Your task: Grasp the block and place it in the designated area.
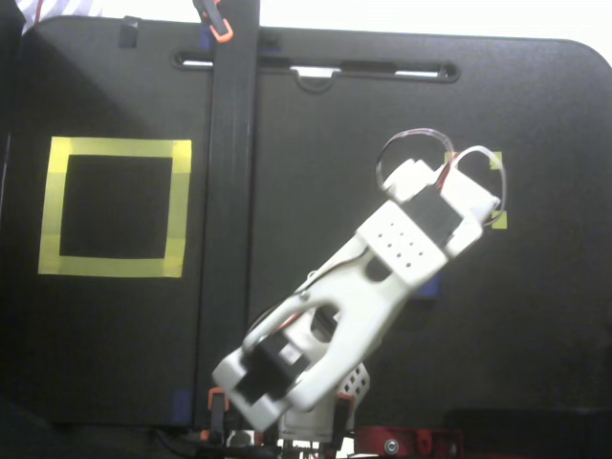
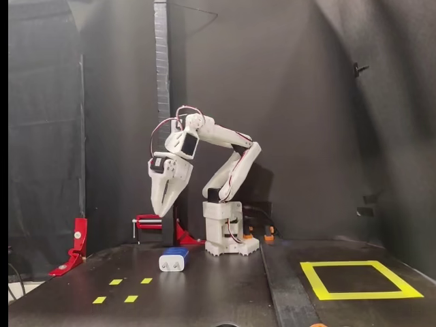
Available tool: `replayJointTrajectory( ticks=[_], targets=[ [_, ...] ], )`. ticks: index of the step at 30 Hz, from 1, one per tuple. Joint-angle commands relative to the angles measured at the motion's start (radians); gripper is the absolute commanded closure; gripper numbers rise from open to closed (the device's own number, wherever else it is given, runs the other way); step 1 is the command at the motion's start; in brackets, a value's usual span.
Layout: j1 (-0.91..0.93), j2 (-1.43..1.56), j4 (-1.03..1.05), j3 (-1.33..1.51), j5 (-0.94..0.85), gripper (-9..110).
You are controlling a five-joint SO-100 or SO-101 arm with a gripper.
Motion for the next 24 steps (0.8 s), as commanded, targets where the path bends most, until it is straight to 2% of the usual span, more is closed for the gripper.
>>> replayJointTrajectory(
  ticks=[1,6,24],
  targets=[
    [0.011,-0.04,0.057,-0.081,-0.038,101],
    [0.029,-0.086,0.12,-0.081,-0.121,101],
    [0.046,-0.152,0.149,-0.081,-0.173,102]
  ],
)
